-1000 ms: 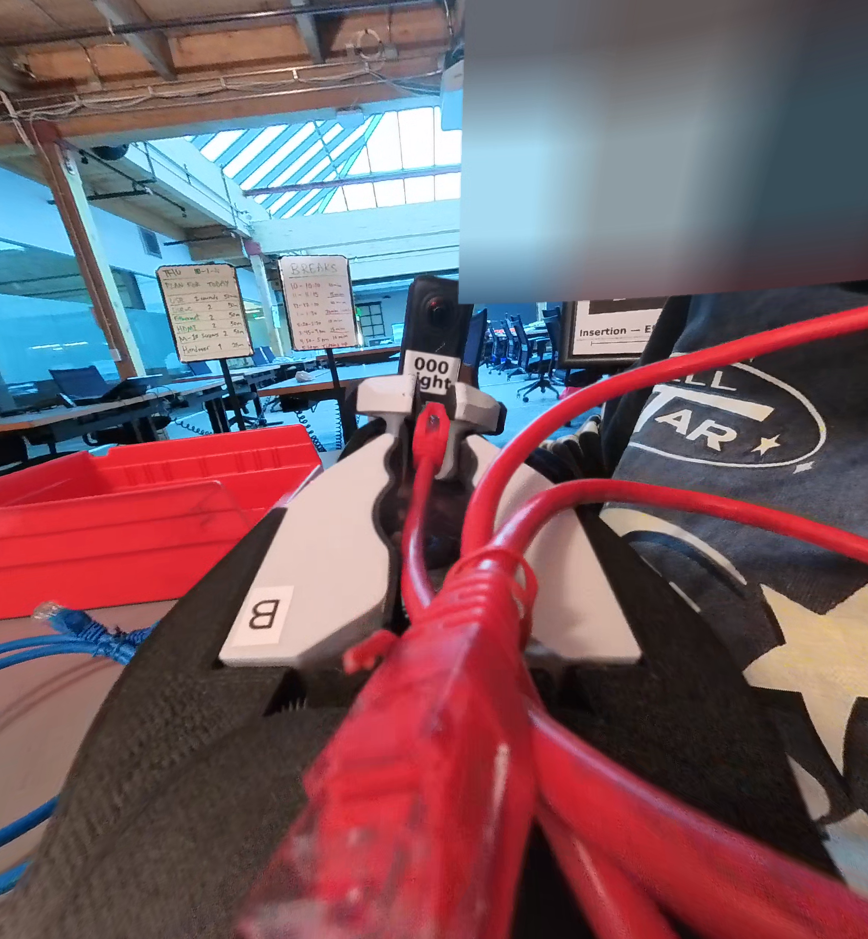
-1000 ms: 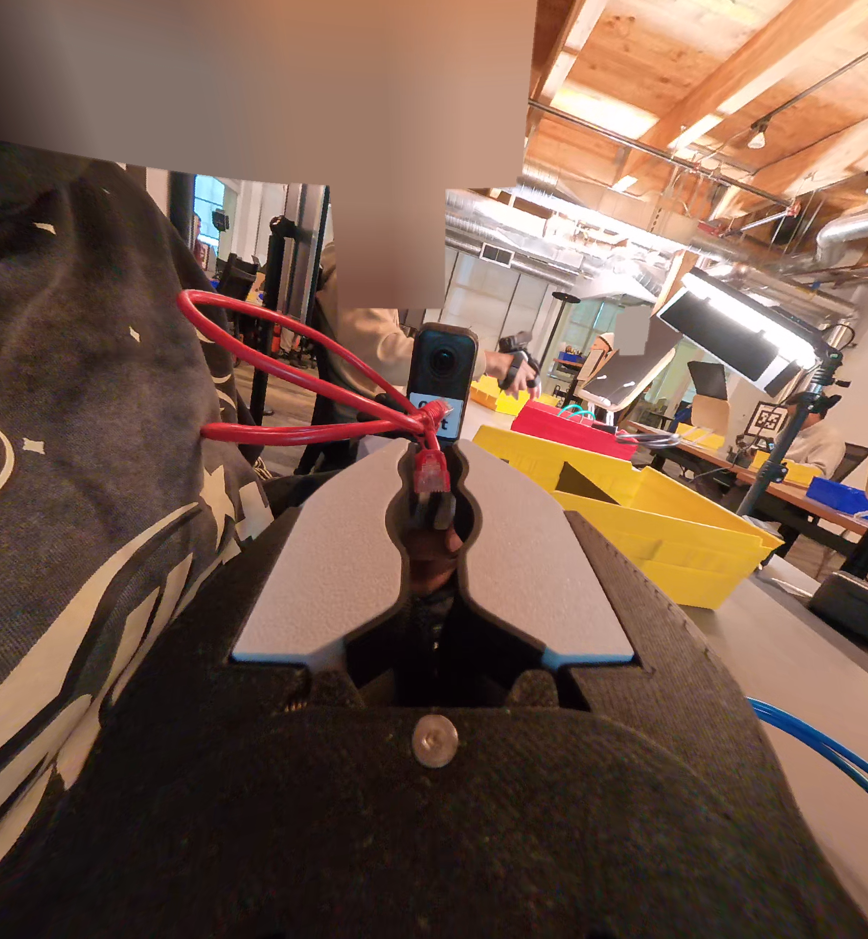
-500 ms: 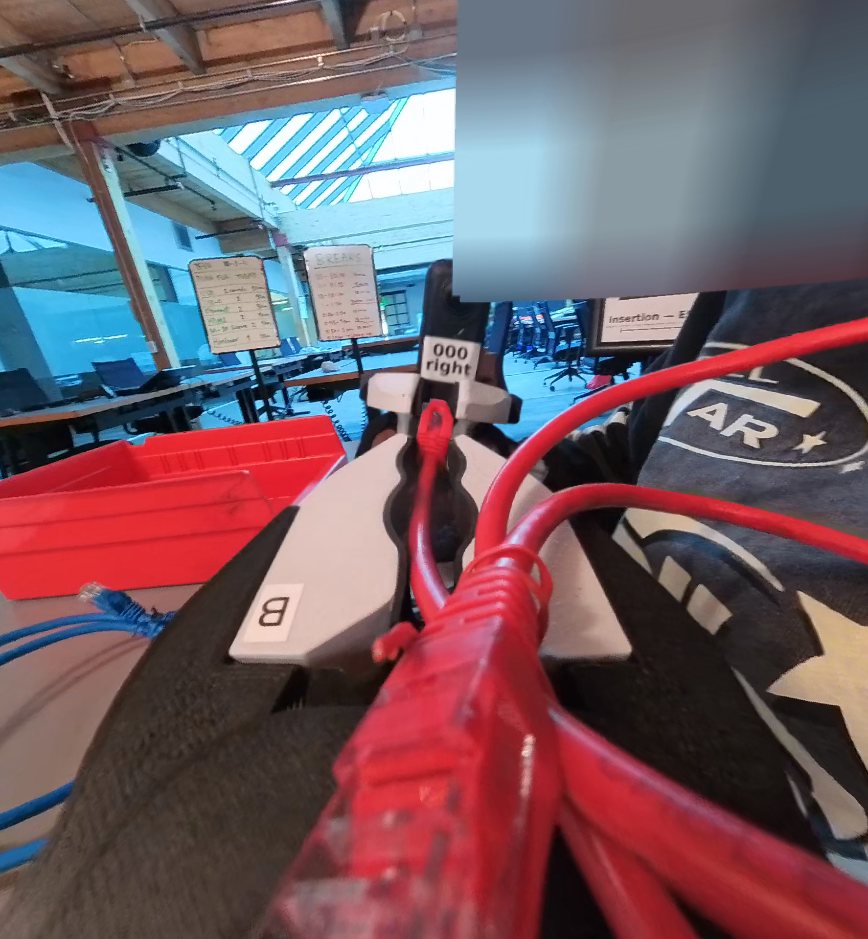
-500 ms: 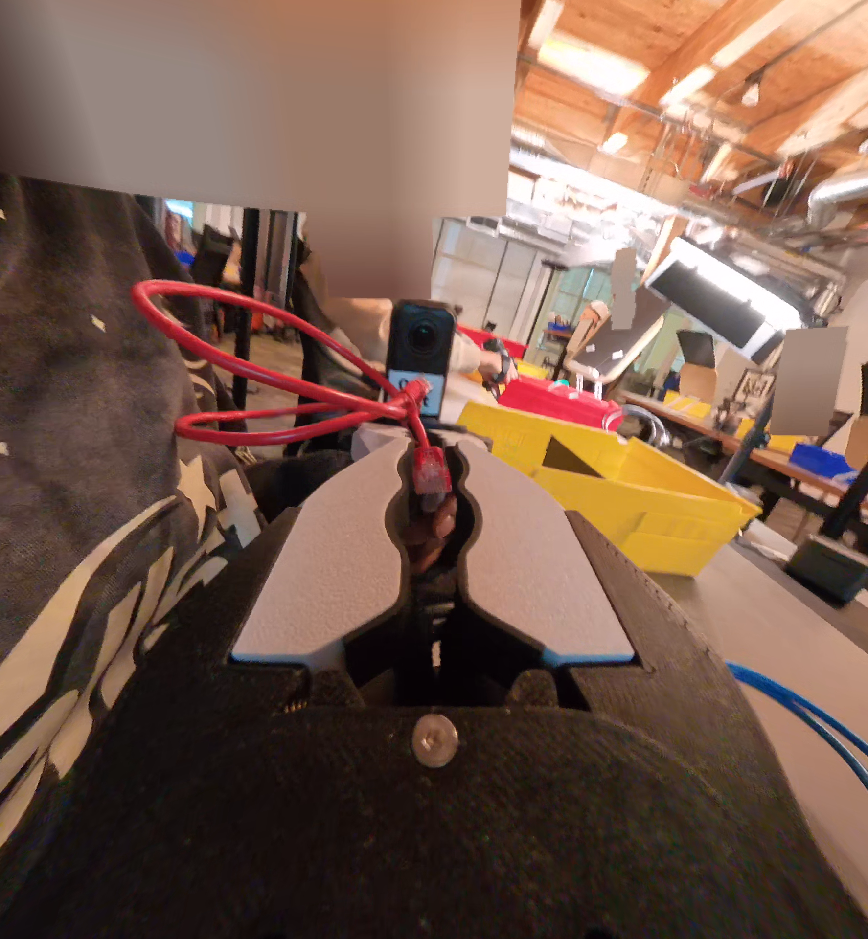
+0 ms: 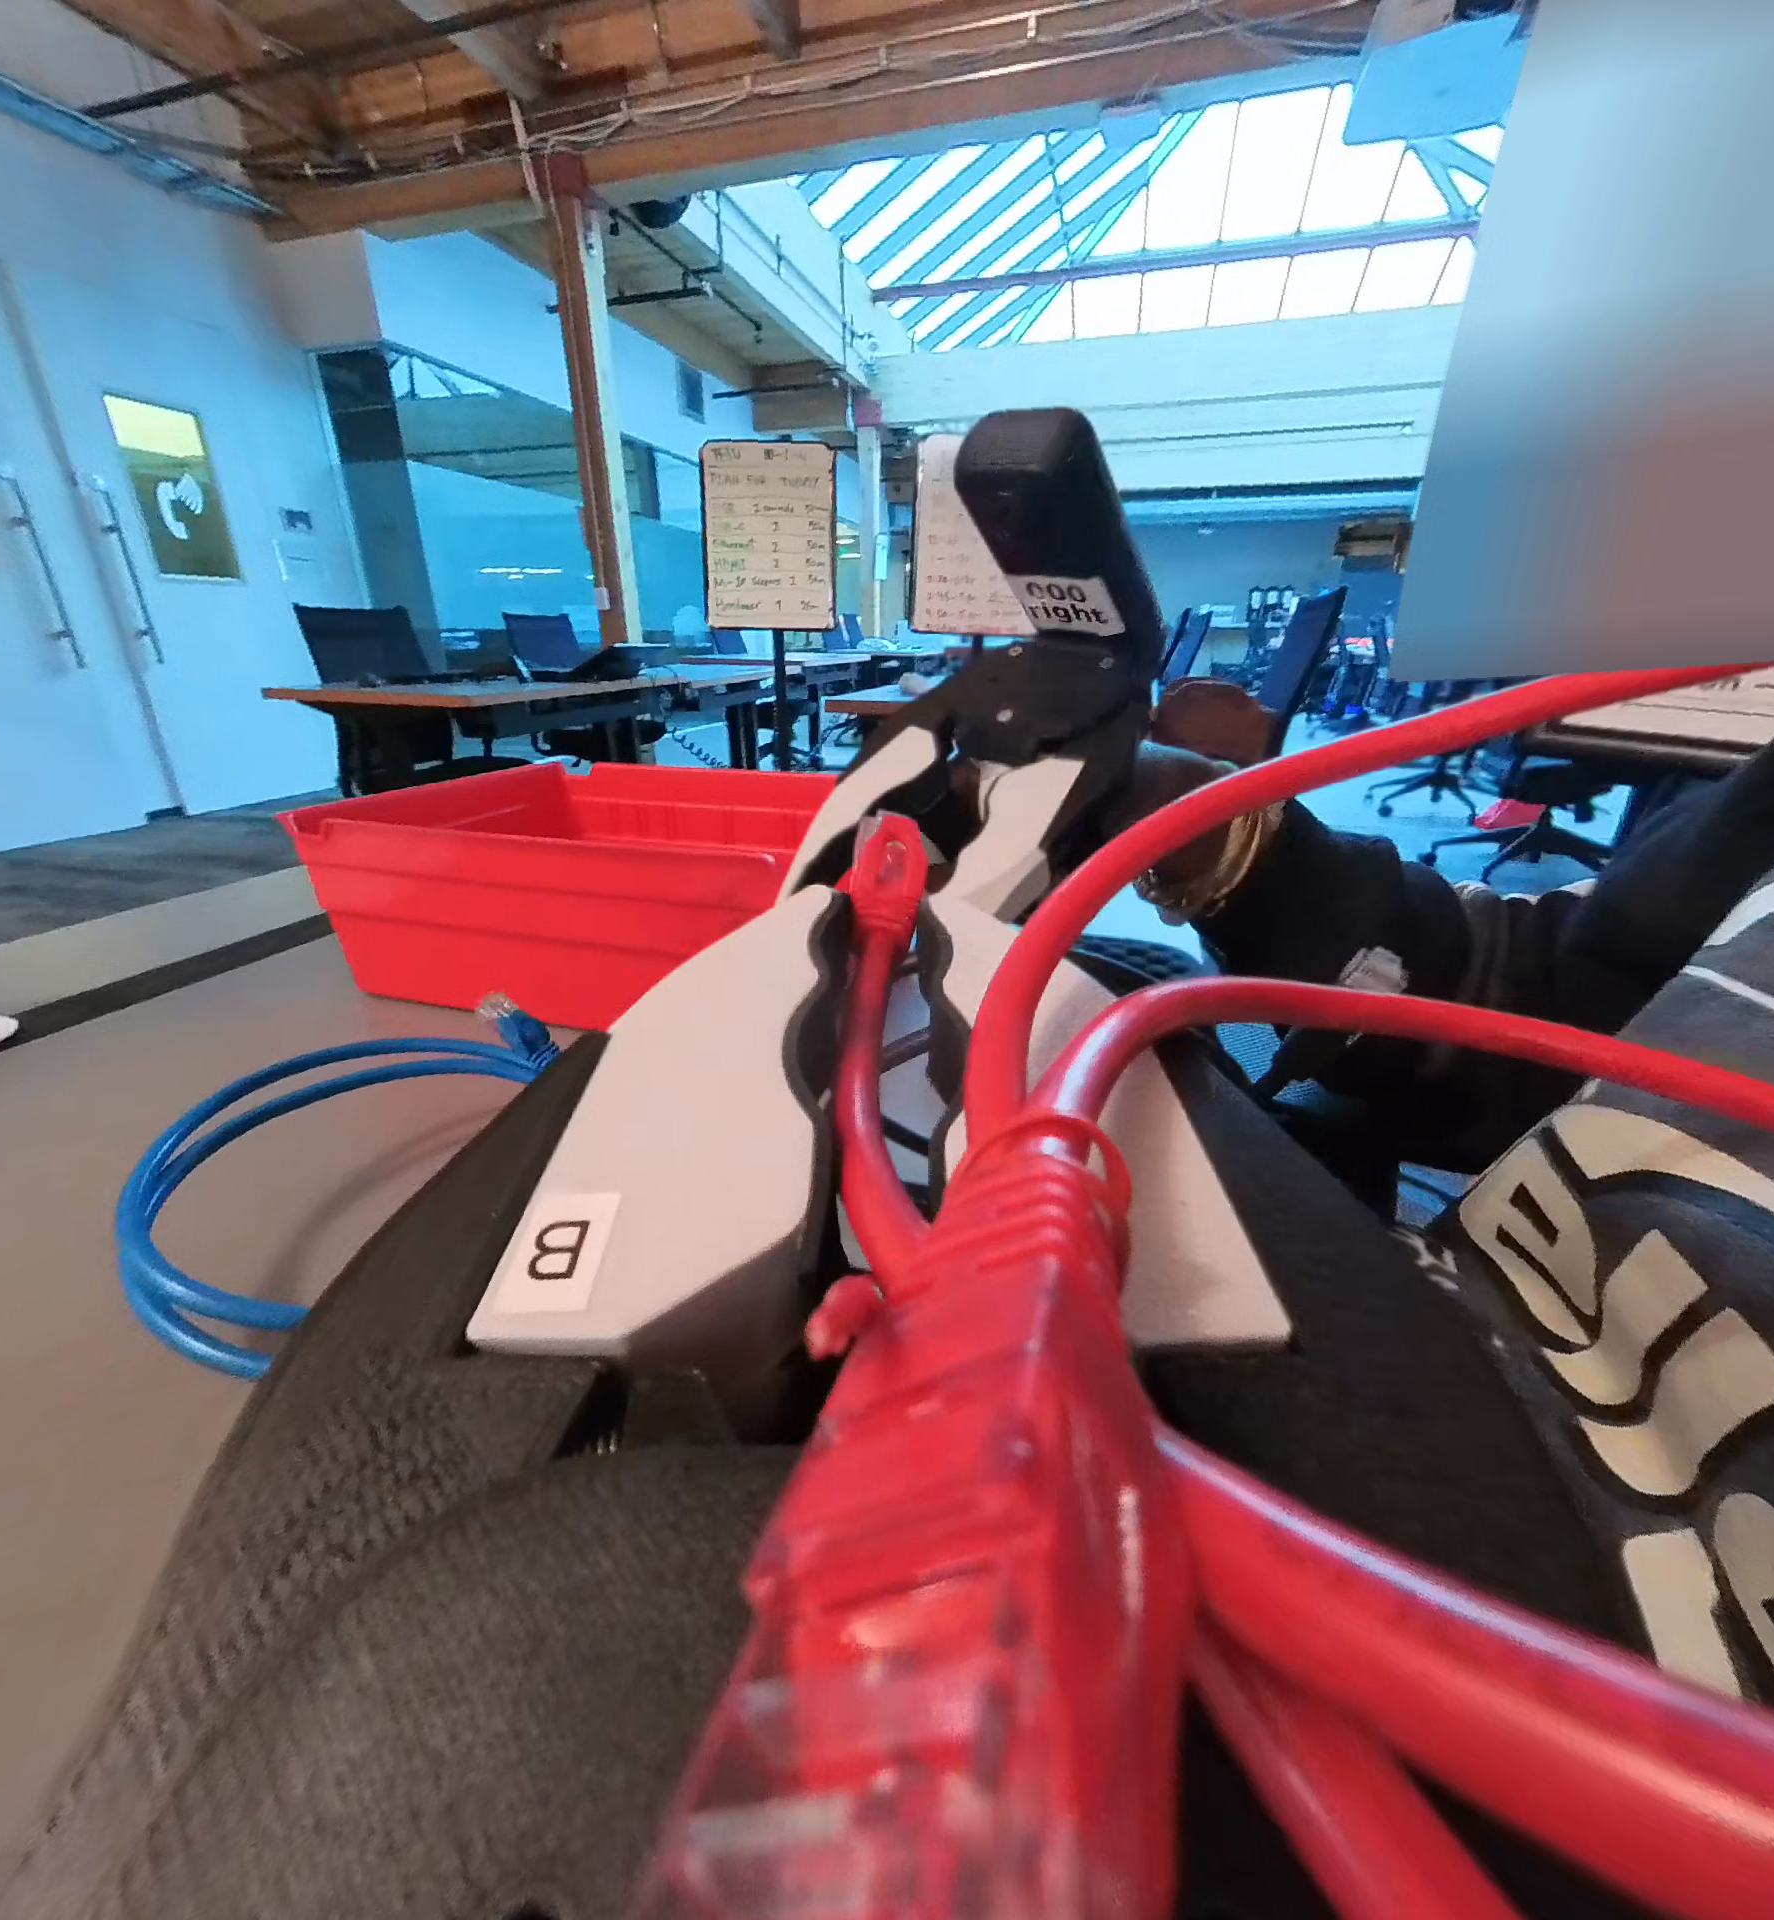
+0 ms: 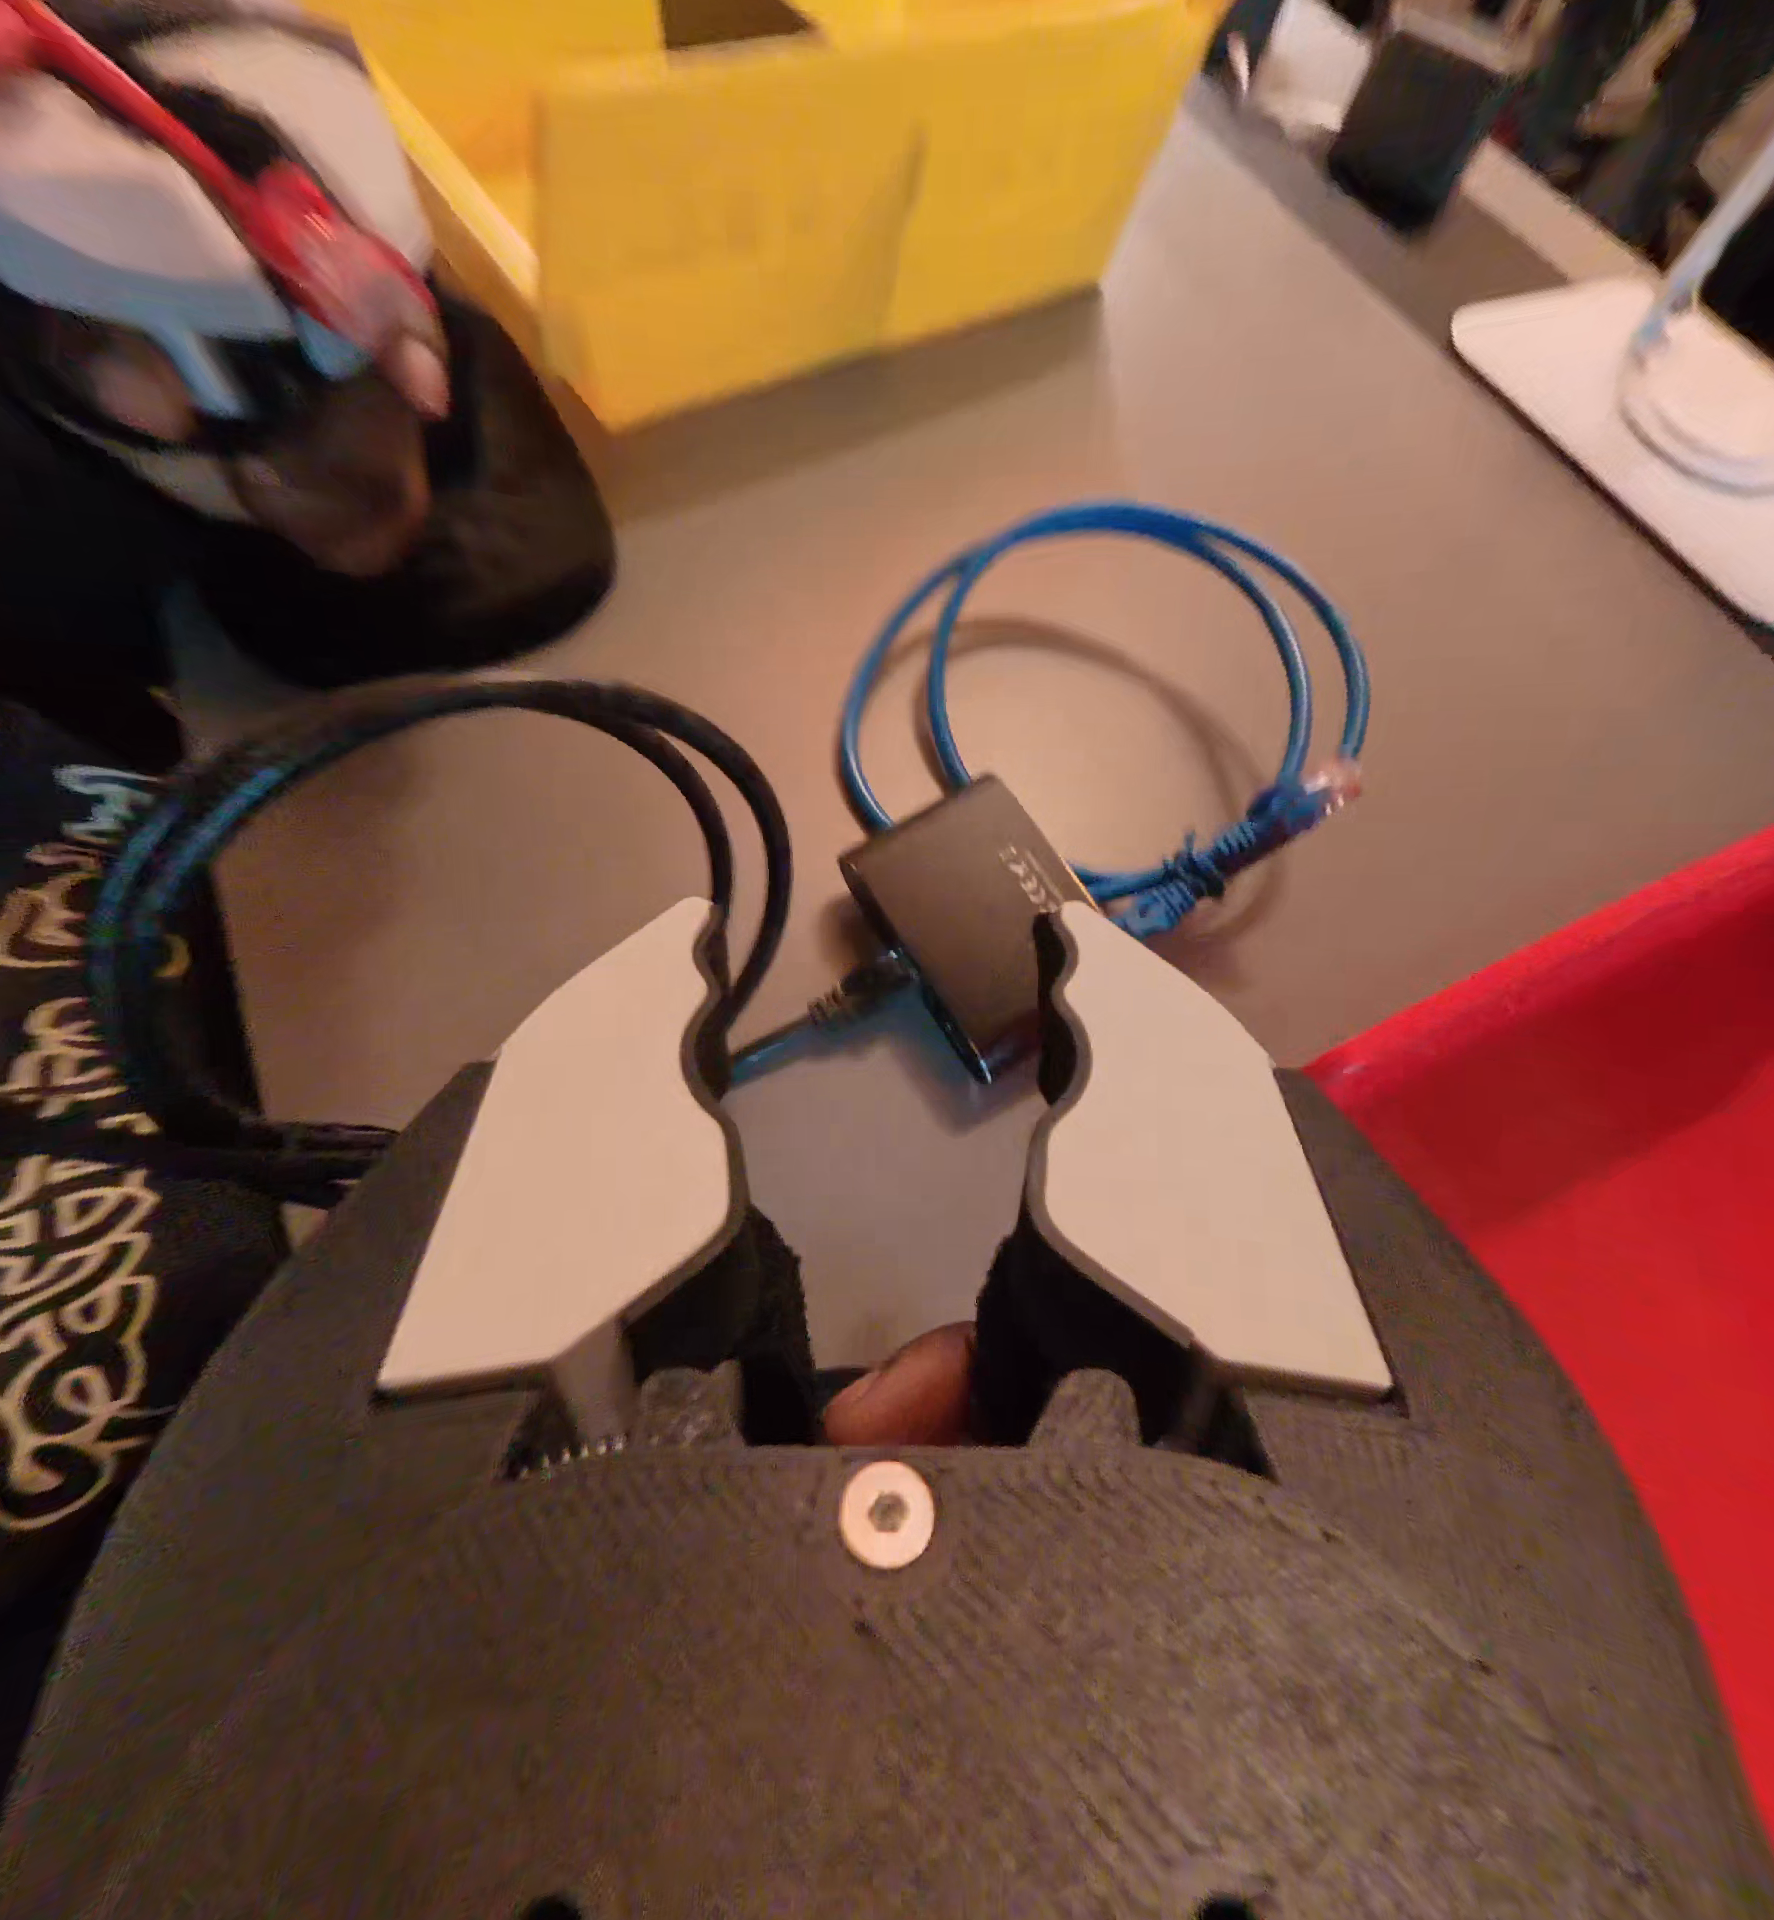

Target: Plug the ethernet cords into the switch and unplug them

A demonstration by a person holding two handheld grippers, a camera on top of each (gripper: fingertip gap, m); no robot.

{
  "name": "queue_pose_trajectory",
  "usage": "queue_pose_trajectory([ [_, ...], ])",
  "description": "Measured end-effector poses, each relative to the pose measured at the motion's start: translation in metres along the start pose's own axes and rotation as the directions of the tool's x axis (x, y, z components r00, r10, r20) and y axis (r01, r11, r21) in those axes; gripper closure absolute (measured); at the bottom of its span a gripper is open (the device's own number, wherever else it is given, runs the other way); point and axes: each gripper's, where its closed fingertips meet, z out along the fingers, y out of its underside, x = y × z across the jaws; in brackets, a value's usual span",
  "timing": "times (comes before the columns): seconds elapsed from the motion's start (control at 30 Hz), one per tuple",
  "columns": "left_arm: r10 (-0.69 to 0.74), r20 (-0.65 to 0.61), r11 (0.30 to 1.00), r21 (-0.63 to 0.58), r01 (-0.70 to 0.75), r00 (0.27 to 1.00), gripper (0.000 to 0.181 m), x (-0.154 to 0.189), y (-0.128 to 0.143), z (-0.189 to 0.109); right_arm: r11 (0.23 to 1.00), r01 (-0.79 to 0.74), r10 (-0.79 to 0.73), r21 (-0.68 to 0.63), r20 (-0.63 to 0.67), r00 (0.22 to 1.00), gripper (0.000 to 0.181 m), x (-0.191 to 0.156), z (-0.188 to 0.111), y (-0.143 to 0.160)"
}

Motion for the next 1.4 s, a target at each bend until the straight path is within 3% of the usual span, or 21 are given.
queue_pose_trajectory([
  [0.13,0.008,0.062,1.0,-0.001,-0.008,0.998,0.169,-0.008,0.001,0.0,0.991,-0.102,0.083,-0.092,-0.192,0.978,0.112,0.019,0.017,0.014],
  [0.2,0.022,0.098,1.0,0.004,-0.023,0.995,0.169,-0.013,-0.001,-0.002,0.978,-0.183,0.161,-0.096,-0.205,0.965,0.106,0.016,0.026,0.017],
  [0.27,0.039,0.091,0.999,0.0,-0.039,0.995,0.169,-0.012,-0.001,-0.002,0.959,-0.205,0.163,-0.194,-0.209,0.964,0.106,0.009,0.033,0.032],
  [0.4,0.062,0.089,0.998,-0.013,-0.061,0.994,0.169,-0.01,0.001,-0.001,0.923,-0.185,0.097,-0.339,-0.262,0.96,0.132,0.005,0.038,0.056],
  [0.6,0.052,0.096,0.999,0.0,-0.052,0.994,0.169,-0.013,0.0,-0.002,0.916,-0.206,0.106,-0.345,-0.289,0.952,0.154,0.004,0.038,0.057],
  [0.7,0.051,0.101,0.999,0.003,-0.051,0.994,0.169,-0.014,0.0,-0.002,0.922,-0.183,0.069,-0.341,-0.32,0.945,0.154,0.0,0.032,0.053],
  [0.83,0.061,0.098,0.998,0.0,-0.061,0.993,0.169,-0.013,0.0,-0.001,0.91,-0.246,0.165,-0.333,-0.255,0.953,0.135,-0.009,0.048,0.063],
  [0.97,0.089,0.094,0.996,0.003,-0.09,0.992,0.17,-0.011,0.0,-0.001,0.93,-0.232,0.17,-0.284,-0.228,0.959,0.159,-0.008,0.063,0.06],
  [1.07,0.084,0.096,0.996,0.007,-0.085,0.992,0.169,-0.012,-0.001,-0.001,0.94,0.021,-0.086,-0.339,-0.177,0.98,0.16,-0.009,0.061,0.058],
  [1.13,0.082,0.103,0.996,0.02,-0.084,0.991,0.169,-0.013,-0.003,-0.003,0.874,0.307,-0.357,-0.377,-0.07,0.931,0.16,-0.013,0.055,0.059],
  [1.2,0.077,0.104,0.996,0.024,-0.08,0.992,0.169,-0.014,-0.003,-0.004,0.803,0.472,-0.487,-0.364,0.056,0.872,0.162,-0.02,0.048,0.06],
  [1.33,0.083,0.106,0.996,0.014,-0.085,0.991,0.169,-0.014,-0.002,-0.003,0.84,0.425,-0.372,-0.337,0.214,0.903,0.164,-0.036,0.044,0.066],
  [1.4,0.084,0.107,0.996,0.014,-0.086,0.991,0.169,-0.015,-0.002,-0.003,0.877,0.301,-0.257,-0.375,0.163,0.953,0.153,-0.028,0.046,0.065],
])
